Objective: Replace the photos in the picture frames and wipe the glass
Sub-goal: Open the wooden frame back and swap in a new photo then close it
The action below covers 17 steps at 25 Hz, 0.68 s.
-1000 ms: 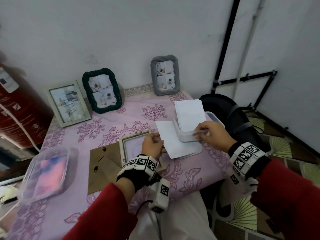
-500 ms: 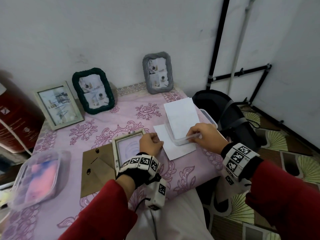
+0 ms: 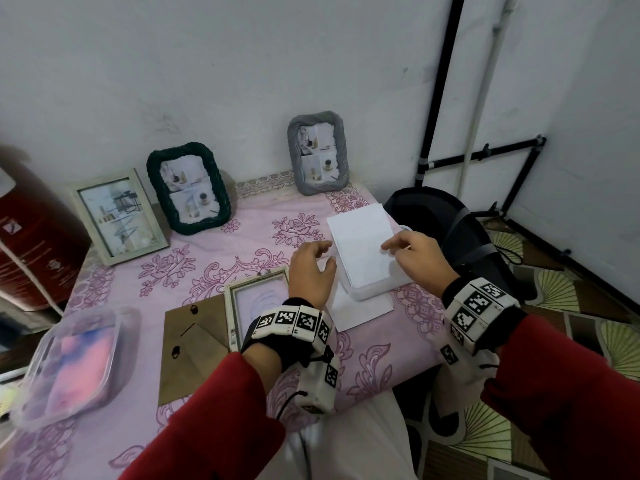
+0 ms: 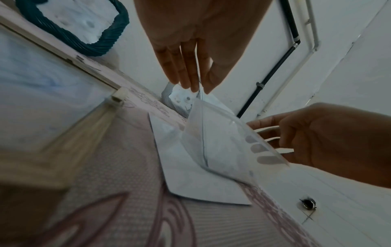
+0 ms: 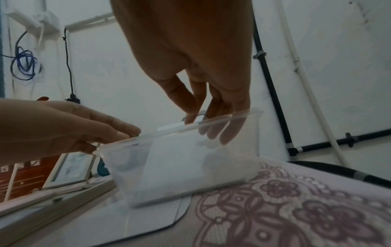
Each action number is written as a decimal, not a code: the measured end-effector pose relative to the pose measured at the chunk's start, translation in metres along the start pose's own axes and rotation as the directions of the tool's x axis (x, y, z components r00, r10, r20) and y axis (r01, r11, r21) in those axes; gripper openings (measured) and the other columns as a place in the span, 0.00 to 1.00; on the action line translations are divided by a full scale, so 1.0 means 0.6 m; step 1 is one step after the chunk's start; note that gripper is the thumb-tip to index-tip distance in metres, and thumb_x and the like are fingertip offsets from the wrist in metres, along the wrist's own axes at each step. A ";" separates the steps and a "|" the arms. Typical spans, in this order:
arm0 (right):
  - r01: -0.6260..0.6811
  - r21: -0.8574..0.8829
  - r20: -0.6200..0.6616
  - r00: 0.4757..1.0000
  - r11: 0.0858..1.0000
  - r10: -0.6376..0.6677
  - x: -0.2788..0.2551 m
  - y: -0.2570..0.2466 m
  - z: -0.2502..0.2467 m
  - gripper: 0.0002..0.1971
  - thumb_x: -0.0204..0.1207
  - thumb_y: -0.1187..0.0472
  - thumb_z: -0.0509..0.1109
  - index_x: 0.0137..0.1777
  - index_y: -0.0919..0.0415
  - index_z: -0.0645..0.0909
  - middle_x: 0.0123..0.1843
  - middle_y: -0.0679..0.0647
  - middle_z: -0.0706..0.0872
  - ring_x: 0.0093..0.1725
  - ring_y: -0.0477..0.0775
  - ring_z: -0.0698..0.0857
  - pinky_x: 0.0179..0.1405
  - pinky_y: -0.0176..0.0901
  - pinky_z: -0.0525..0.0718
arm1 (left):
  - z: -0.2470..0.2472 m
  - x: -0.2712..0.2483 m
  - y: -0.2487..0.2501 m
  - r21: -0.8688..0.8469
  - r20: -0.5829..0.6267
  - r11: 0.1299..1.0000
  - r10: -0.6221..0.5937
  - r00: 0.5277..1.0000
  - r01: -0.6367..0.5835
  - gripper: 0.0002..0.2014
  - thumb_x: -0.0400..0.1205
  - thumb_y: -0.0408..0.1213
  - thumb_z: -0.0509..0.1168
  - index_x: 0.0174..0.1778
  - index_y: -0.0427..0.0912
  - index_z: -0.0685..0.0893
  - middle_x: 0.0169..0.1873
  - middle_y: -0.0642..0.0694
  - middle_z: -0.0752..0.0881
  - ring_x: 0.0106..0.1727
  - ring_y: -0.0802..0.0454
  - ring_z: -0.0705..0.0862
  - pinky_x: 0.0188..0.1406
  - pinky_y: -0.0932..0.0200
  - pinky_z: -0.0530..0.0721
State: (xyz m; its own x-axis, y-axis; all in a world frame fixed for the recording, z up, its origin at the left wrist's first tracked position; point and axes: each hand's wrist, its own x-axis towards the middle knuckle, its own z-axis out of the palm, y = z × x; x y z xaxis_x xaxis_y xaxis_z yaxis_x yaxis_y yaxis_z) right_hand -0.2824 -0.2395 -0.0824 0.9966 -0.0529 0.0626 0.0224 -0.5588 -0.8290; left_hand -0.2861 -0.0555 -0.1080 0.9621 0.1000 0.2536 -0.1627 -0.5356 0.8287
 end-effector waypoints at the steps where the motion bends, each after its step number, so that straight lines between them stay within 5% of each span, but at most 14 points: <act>1: -0.003 -0.015 -0.017 1.000 1.000 0.003 0.009 0.004 0.001 0.16 0.72 0.76 0.57 0.50 0.67 0.85 0.53 0.65 0.85 0.54 0.62 0.84 0.57 0.53 0.82 | 0.003 0.006 0.001 0.030 0.021 1.000 -0.006 1.000 0.005 0.15 0.78 0.27 0.65 0.61 0.32 0.82 0.59 0.36 0.83 0.61 0.41 0.81 0.64 0.48 0.77; 4: -0.015 -0.159 -0.071 0.997 0.987 0.004 0.031 0.016 0.003 0.13 0.74 0.70 0.61 0.57 0.67 0.80 0.57 0.67 0.81 0.55 0.61 0.81 0.58 0.50 0.79 | 0.015 0.017 0.001 0.101 0.066 0.994 -0.043 0.997 0.036 0.18 0.78 0.32 0.66 0.65 0.34 0.79 0.64 0.38 0.81 0.67 0.42 0.77 0.69 0.48 0.72; 7: -0.044 -0.273 -0.040 0.999 0.961 0.034 0.043 0.021 0.008 0.22 0.73 0.66 0.67 0.68 0.66 0.70 0.60 0.68 0.79 0.60 0.66 0.79 0.61 0.57 0.78 | 0.027 0.019 0.001 0.088 0.092 0.995 -0.057 0.994 0.049 0.21 0.78 0.32 0.67 0.68 0.34 0.78 0.67 0.39 0.80 0.69 0.42 0.76 0.71 0.48 0.71; 11: -0.056 -0.203 -0.066 0.997 0.978 0.043 0.050 0.023 0.016 0.26 0.70 0.62 0.75 0.67 0.64 0.72 0.55 0.64 0.83 0.55 0.63 0.82 0.58 0.57 0.81 | 0.032 0.017 -0.005 0.039 0.072 0.998 -0.044 0.996 0.041 0.22 0.76 0.30 0.69 0.67 0.34 0.78 0.66 0.38 0.80 0.68 0.42 0.77 0.70 0.49 0.72; 14: -0.038 -0.010 -0.154 0.987 0.999 0.036 0.048 0.025 0.014 0.16 0.65 0.66 0.79 0.52 0.65 0.80 0.36 0.54 0.80 0.38 0.52 0.79 0.43 0.38 0.81 | 0.032 0.017 -0.008 0.002 0.057 0.999 -0.047 0.997 0.047 0.23 0.75 0.29 0.70 0.68 0.34 0.77 0.66 0.38 0.80 0.68 0.42 0.77 0.70 0.45 0.73; 17: 0.023 0.027 -0.187 0.982 0.999 -0.017 0.042 0.026 0.000 0.11 0.66 0.69 0.78 0.47 0.70 0.84 0.35 0.57 0.82 0.35 0.52 0.77 0.35 0.25 0.74 | 0.033 0.018 -0.009 -0.041 0.033 0.997 -0.065 0.997 0.066 0.23 0.75 0.29 0.70 0.67 0.34 0.78 0.65 0.39 0.81 0.66 0.42 0.78 0.70 0.46 0.73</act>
State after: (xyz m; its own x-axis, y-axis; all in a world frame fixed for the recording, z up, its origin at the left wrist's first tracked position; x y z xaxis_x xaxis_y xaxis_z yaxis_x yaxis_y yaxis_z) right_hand -0.2568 -0.2497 -0.0934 0.9636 -0.1975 0.1800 0.0472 -0.5371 -0.8422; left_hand -0.2704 -0.0681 -0.1194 0.9774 0.1070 0.1825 -0.1072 -0.4933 0.8632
